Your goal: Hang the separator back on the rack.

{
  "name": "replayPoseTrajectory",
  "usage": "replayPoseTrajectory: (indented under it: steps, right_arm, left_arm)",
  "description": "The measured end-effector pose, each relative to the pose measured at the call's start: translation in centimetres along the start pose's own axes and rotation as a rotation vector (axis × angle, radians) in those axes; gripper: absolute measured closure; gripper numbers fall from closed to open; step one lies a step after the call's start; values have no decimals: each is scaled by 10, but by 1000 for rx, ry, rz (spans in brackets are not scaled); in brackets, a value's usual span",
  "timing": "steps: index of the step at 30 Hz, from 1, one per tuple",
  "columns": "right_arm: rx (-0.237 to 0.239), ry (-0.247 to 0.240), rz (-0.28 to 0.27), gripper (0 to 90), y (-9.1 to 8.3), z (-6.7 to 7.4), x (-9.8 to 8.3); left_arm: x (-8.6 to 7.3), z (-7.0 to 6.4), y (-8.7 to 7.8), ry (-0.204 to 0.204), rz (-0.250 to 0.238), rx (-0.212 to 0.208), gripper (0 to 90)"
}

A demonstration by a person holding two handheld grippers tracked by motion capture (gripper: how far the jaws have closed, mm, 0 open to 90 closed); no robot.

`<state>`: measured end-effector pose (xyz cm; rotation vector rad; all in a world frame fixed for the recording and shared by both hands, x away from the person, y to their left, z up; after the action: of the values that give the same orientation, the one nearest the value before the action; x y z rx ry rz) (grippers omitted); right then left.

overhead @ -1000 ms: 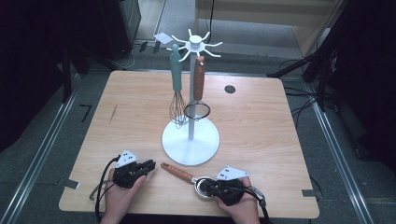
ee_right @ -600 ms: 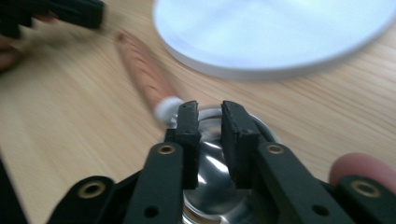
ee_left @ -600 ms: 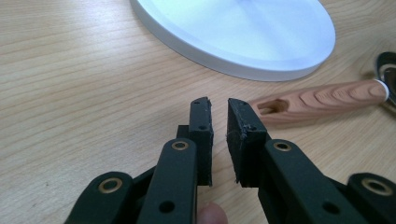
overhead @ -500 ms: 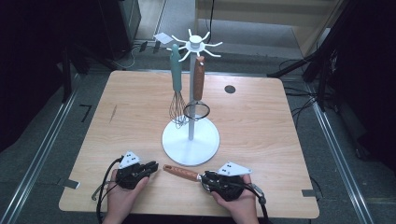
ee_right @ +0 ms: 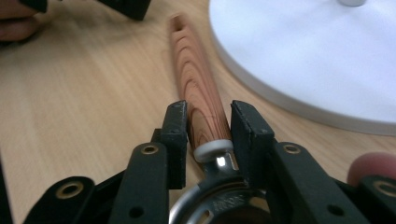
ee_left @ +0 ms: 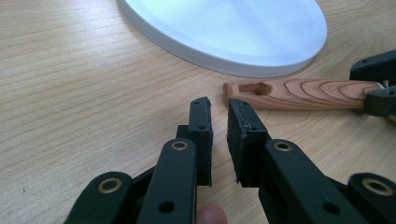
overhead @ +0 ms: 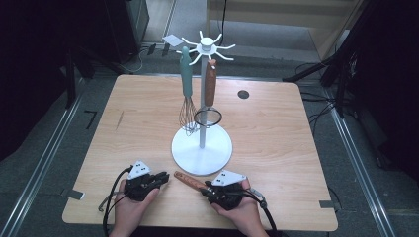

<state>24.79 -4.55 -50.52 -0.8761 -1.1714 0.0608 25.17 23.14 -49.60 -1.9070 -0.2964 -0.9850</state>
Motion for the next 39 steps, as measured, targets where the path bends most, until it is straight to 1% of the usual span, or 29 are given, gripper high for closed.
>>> replayPoseTrajectory:
  steps: [2,3,4,5,8,11,14,15,16,20,21,23,24,25,27,28,29,30,31,32,33,34,36,37,38,39]
  right_arm:
    - [18,-26,11,706,-1,0,-2]
    - [22,-33,24,704,-2,0,-3]
    - [22,-33,24,704,-2,0,-3]
    - [31,-59,30,703,-4,-1,-5]
    - [48,-78,39,703,-8,-3,-8]
    - [52,-82,42,703,-12,-5,-11]
    - [51,-76,51,702,-20,-13,-16]
    - [51,-76,51,702,-20,-13,-16]
    - [53,-67,62,694,-24,-17,-17]
    - [51,-50,69,659,-27,-21,-16]
    - [56,-42,65,647,-30,-21,-13]
    - [58,-44,65,639,-32,-21,-11]
    - [88,-41,100,609,-35,-21,-4]
    - [100,-39,121,599,-36,-21,-1]
    - [114,-42,169,576,-40,-19,8]
    - [114,-42,169,576,-40,-19,8]
    - [109,-54,207,568,-42,-17,17]
    - [104,-61,225,564,-42,-16,20]
    - [97,-67,262,552,-41,-14,25]
    - [90,-80,287,540,-39,-13,28]
    - [90,-80,287,540,-39,-13,28]
    - [86,-106,356,521,-34,-11,34]
    - [72,-135,411,522,-28,-9,38]
    - [72,-135,411,522,-28,-9,38]
    - [44,-151,458,567,-21,-8,45]
    - [44,-159,487,571,-18,-7,48]
  left_arm:
    - [0,0,-1,-1,-2,-7,805]
    - [0,0,-1,-1,-2,-7,805]
    - [0,0,-1,-1,-2,-8,805]
    - [0,0,-1,-1,-2,-10,804]
    - [0,0,-2,2,0,-15,803]
    - [0,0,-2,3,-1,-17,803]
    - [0,0,-2,1,-2,-18,803]
    - [0,0,-2,1,-3,-17,803]
    - [0,1,-2,0,-4,-20,802]
    - [0,1,-3,0,-5,-19,801]
    - [0,1,-3,-1,-6,-18,799]
    - [0,1,-4,0,-6,-18,798]
    - [0,2,-4,-1,-8,-15,795]
    - [0,3,-5,-3,-9,-13,794]
    - [0,4,-5,-3,-10,-11,792]
    - [0,5,-6,-6,-11,-8,792]
    - [0,6,-6,-12,-15,-5,790]
    - [0,8,-7,-15,-17,-3,790]
    - [0,9,-7,-19,-19,-1,789]
    - [0,9,-7,-19,-19,-1,789]
    - [0,10,-8,-22,-20,2,789]
    - [0,11,-9,-22,-22,5,787]
    - [1,14,-11,-32,-30,13,786]
    - [1,14,-11,-32,-30,13,785]
    - [1,18,-12,-35,-30,19,784]
    - [1,19,-13,-39,-33,21,784]
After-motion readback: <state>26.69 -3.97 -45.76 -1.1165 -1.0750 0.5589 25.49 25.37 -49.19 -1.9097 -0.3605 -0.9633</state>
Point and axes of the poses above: each handheld gripper's, and its own axes: y roughly forward along the jaws, x roughly out of its top, z roughly to its left, the point moved 1 cm from there along y, roughly forward along the jaws, and after that the axes turned 3 degrees about -y, right-handed, at the moved point
